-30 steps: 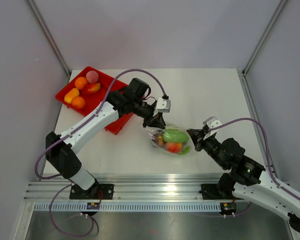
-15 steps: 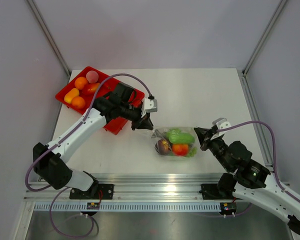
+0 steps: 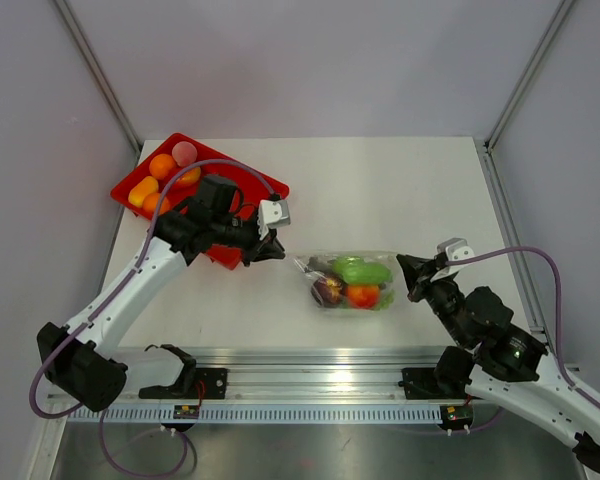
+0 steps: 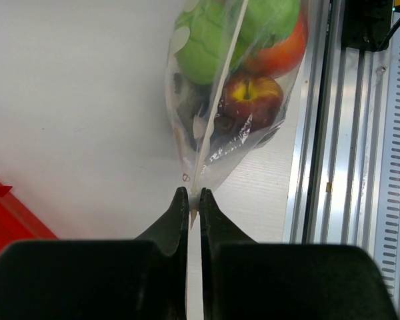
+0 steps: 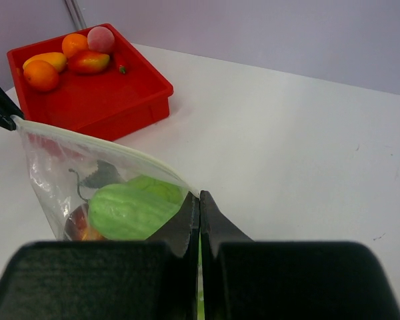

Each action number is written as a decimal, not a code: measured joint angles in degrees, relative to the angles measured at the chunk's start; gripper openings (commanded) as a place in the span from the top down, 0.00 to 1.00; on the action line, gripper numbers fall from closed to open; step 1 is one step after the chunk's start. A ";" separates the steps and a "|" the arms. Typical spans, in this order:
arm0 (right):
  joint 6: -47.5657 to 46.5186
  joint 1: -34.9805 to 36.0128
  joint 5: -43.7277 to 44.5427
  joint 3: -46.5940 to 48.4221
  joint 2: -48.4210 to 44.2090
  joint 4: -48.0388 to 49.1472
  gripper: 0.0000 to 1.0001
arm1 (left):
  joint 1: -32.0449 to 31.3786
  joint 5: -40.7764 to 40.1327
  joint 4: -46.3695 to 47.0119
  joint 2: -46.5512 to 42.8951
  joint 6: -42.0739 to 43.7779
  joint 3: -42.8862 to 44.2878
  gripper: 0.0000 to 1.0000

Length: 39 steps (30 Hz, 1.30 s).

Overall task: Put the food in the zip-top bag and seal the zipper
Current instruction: Place the zipper food storage bag at the center of the board.

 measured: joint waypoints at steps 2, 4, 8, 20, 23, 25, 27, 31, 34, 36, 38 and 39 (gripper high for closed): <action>0.39 0.00 0.04 0.00 -0.70 -0.44 1.00 | 0.52 0.00 0.17 -0.46 -0.31 -0.74 1.00; 0.90 0.00 0.02 0.00 -1.20 -1.16 1.00 | 0.59 0.02 0.46 -0.57 -0.68 -1.44 1.00; 1.81 0.00 -0.44 0.00 -1.64 -2.12 1.00 | 0.61 0.50 0.87 -0.57 -1.90 -2.45 1.00; 6.23 -0.02 2.49 5.40 8.22 -3.87 1.00 | 1.31 0.92 11.02 -0.55 -15.30 -2.91 1.00; 6.60 -0.13 5.86 10.23 16.41 -3.58 1.00 | 1.31 -0.24 16.70 0.94 -19.74 -2.01 1.00; 5.86 -0.70 7.37 11.43 20.98 -2.19 1.00 | 1.31 -1.03 18.49 3.65 -21.24 0.17 1.00; 4.63 -3.50 7.08 11.67 24.55 -0.79 1.00 | 1.31 -2.05 20.02 7.96 -22.53 4.11 1.00; 2.58 -15.63 2.08 13.81 32.20 1.79 1.00 | 1.84 -2.91 22.56 17.59 -24.63 14.27 1.00; 0.68 -24.09 -2.05 19.26 37.40 3.58 1.00 | 2.60 -2.62 22.95 24.48 -25.97 24.37 1.00; -1.03 -27.02 -4.15 23.65 39.58 5.03 1.00 | 3.15 -2.49 23.28 27.02 -26.64 29.11 1.00; -2.58 -27.80 -5.86 27.45 40.76 6.88 0.92 | 3.67 -2.49 24.39 27.93 -27.28 32.02 0.66; -2.97 -27.82 -6.97 28.79 40.89 7.65 0.82 | 3.85 -2.43 25.09 27.91 -27.17 32.39 0.32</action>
